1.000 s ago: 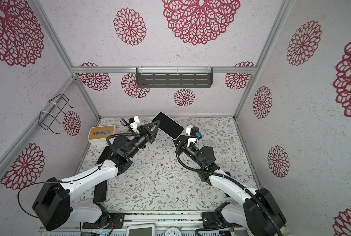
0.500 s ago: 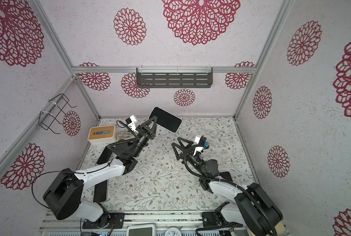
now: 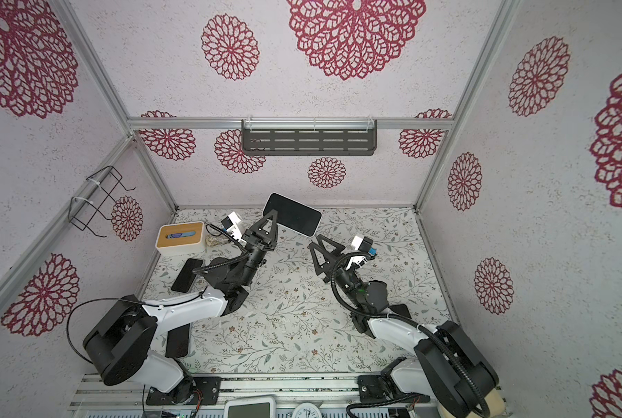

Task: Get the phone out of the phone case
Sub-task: 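Hold the phone up with the left gripper while the right grips the case bottom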

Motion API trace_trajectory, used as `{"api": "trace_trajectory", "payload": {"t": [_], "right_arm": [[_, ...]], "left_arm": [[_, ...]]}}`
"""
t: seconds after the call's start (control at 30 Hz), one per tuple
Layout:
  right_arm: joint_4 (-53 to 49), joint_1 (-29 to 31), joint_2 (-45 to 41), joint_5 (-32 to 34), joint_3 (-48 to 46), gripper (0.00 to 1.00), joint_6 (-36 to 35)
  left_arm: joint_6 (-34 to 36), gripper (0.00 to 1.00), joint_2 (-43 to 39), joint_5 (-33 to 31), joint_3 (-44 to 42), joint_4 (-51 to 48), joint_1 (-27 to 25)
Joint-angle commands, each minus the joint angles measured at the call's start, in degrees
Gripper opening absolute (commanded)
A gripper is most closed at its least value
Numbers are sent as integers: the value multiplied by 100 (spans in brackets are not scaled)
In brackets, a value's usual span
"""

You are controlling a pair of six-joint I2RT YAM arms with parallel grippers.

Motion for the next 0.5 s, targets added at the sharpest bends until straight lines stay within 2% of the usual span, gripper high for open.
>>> {"api": "trace_trajectory", "payload": {"t": [0.0,0.47], "right_arm": [[724,24,-79,-90,237,65,135],[719,24,106,-275,474,42,376]], "left_arm": [[67,0,-120,-82,-25,463,-58],[82,0,-89,-103,3,459,-143]]}}
